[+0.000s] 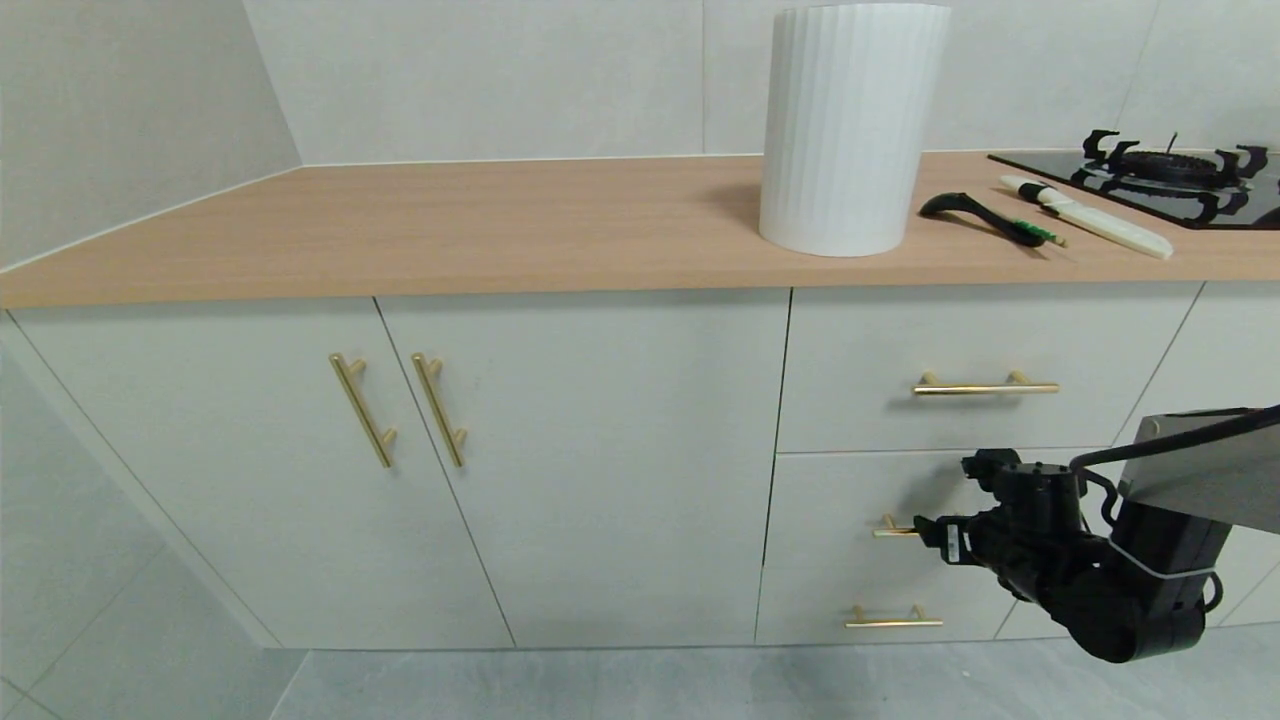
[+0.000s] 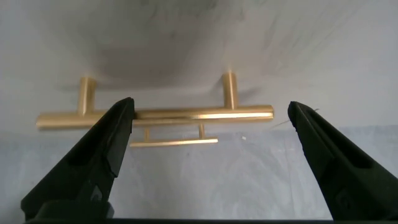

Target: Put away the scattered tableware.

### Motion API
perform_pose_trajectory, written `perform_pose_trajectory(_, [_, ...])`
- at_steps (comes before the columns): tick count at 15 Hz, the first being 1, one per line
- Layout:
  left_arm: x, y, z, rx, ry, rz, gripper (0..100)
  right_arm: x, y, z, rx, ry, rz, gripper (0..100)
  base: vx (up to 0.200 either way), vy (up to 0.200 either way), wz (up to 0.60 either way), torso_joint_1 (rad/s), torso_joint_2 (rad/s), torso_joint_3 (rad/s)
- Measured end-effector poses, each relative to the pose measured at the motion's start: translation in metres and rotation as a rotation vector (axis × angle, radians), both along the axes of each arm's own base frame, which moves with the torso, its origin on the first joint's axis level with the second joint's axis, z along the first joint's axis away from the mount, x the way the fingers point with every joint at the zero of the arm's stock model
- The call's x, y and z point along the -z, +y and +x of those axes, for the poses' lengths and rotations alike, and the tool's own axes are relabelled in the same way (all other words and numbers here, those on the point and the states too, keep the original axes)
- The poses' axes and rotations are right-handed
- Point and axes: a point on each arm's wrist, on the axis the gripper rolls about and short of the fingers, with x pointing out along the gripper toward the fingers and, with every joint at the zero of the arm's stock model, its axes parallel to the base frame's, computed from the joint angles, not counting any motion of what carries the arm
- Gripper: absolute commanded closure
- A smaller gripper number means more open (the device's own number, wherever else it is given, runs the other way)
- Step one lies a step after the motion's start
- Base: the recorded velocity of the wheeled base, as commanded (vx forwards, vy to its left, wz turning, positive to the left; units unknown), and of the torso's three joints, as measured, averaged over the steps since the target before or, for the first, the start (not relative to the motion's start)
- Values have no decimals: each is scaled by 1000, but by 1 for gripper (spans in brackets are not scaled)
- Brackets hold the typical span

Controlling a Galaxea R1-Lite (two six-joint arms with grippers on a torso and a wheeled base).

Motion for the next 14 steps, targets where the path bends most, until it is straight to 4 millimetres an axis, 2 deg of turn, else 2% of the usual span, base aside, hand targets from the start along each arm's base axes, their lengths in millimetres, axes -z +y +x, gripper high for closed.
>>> perform_pose_trajectory(5, [0, 0, 0, 0, 0, 0, 0, 12, 0, 2, 2, 21, -2, 0, 0, 0, 0, 0, 0, 0])
perform_pose_trajectory(14, [0, 0, 0, 0, 0, 0, 0, 16, -1, -7, -3, 65, -12, 0, 0, 0, 0, 0, 0, 0])
